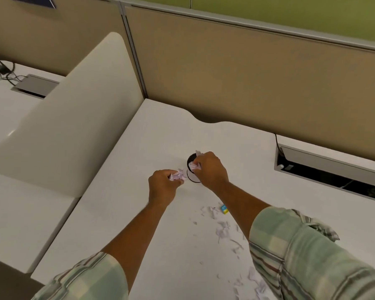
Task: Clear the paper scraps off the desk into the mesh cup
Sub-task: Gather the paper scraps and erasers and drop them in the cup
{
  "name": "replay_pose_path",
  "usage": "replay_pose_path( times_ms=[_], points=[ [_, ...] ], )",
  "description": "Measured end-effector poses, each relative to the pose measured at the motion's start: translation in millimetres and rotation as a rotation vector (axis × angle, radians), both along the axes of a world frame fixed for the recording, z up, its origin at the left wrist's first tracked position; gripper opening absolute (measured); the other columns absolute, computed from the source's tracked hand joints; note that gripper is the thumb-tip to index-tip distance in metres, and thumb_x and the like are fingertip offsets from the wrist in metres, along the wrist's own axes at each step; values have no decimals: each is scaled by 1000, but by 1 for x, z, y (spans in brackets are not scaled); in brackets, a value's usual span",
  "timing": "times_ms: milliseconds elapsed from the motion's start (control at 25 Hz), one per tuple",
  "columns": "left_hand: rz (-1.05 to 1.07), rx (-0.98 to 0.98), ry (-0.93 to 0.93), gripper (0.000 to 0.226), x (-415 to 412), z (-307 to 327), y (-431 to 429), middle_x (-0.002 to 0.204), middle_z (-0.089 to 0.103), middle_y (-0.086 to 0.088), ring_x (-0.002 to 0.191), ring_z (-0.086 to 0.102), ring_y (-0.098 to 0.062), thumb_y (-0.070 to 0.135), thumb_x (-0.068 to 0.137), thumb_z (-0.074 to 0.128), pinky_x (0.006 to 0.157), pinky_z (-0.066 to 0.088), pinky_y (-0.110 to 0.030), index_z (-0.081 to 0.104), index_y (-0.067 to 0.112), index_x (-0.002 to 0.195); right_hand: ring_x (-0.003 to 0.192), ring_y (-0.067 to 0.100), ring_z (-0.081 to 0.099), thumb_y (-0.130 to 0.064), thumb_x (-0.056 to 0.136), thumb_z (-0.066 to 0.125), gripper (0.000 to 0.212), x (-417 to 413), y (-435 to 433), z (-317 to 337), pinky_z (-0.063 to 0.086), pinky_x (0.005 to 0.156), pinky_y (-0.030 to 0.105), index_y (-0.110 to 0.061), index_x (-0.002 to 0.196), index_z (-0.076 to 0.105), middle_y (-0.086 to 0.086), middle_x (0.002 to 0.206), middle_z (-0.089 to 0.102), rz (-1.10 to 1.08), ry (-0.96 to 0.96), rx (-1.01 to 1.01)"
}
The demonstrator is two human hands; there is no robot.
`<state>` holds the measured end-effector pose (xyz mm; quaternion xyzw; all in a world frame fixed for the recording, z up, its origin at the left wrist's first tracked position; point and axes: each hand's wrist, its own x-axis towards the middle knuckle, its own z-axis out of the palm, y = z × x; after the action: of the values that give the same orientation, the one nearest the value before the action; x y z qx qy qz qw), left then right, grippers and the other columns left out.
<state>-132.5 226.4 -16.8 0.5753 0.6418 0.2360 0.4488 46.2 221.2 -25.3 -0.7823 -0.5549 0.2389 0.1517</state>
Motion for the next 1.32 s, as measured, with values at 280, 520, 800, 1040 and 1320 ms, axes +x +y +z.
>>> replay_pose_path(
  times_ms=[280,520,800,1040,1320],
  points=[
    [-12,9,-22,22,8,5,14,89,80,-2,83,75,-19,16,73,89,73,56,-25,83,12,93,118,25,63,-35,87,71,45,10,-3,-1,52,94,33,-29,132,65,5,140,53,-16,33,26],
    [-59,52,-1,27,30,19,27,92,80,-6,84,74,-22,19,74,90,75,60,-30,81,9,98,138,24,49,-34,92,68,45,23,-12,0,41,110,37,-25,136,63,6,154,49,-78,137,84],
    [-323,133,224,30,71,25,44,107,77,-13,96,74,-27,15,81,83,82,58,-28,78,3,108,120,15,60,-26,95,67,33,36,-57,-11,44,96,21,-24,128,66,0,133,61,-340,204,262],
    [-584,106,478,20,96,19,53,96,70,-15,92,68,-27,22,88,72,83,50,-28,71,5,98,101,14,65,-24,95,67,30,47,-116,-29,55,86,26,-27,124,66,-7,124,62,-424,280,246],
    [-689,194,567,47,100,20,67,125,67,-11,116,63,-28,26,83,83,99,50,-31,68,11,125,71,9,59,-19,94,69,27,59,-182,-37,56,77,30,-22,121,68,-4,115,66,-477,243,253]
  ],
)
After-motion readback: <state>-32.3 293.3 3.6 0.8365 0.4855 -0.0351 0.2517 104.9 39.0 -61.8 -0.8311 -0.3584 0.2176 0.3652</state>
